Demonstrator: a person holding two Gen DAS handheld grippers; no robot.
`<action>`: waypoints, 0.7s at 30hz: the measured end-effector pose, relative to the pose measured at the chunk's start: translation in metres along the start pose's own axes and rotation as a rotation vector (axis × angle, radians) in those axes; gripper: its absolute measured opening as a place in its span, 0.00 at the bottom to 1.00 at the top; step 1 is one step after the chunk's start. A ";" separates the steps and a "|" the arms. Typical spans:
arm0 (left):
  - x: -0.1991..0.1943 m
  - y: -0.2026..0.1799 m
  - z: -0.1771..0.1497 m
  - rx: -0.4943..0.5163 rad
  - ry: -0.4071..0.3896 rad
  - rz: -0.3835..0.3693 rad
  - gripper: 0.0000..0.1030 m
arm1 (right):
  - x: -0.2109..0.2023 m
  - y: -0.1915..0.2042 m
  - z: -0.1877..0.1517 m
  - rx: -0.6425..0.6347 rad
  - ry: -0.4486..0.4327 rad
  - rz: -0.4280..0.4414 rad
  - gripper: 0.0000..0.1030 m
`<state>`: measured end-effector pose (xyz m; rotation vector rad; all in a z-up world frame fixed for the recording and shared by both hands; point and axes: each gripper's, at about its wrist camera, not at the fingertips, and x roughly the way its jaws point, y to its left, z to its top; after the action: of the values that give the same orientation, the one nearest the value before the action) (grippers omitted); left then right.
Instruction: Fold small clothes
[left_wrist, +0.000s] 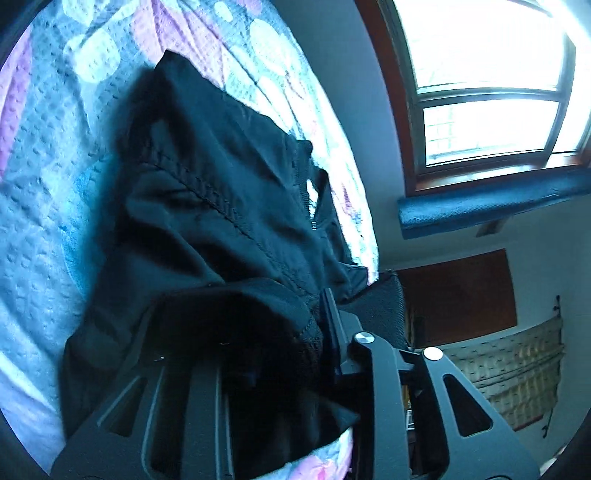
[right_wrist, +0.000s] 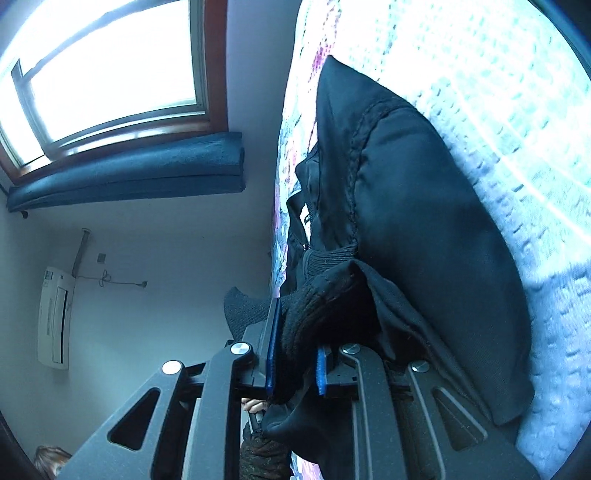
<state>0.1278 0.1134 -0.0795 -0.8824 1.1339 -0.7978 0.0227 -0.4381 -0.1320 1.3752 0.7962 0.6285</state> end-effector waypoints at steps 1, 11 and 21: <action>-0.006 -0.001 0.000 -0.003 -0.009 -0.010 0.38 | -0.001 0.000 0.001 0.000 0.002 0.000 0.21; -0.070 -0.006 0.002 0.146 -0.150 0.190 0.60 | -0.028 0.053 -0.009 -0.281 -0.048 -0.209 0.59; 0.008 -0.052 0.026 0.493 -0.010 0.374 0.73 | -0.005 0.088 -0.001 -0.611 -0.011 -0.466 0.59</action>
<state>0.1506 0.0886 -0.0310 -0.2523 0.9912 -0.7133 0.0248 -0.4317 -0.0445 0.6068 0.7934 0.4404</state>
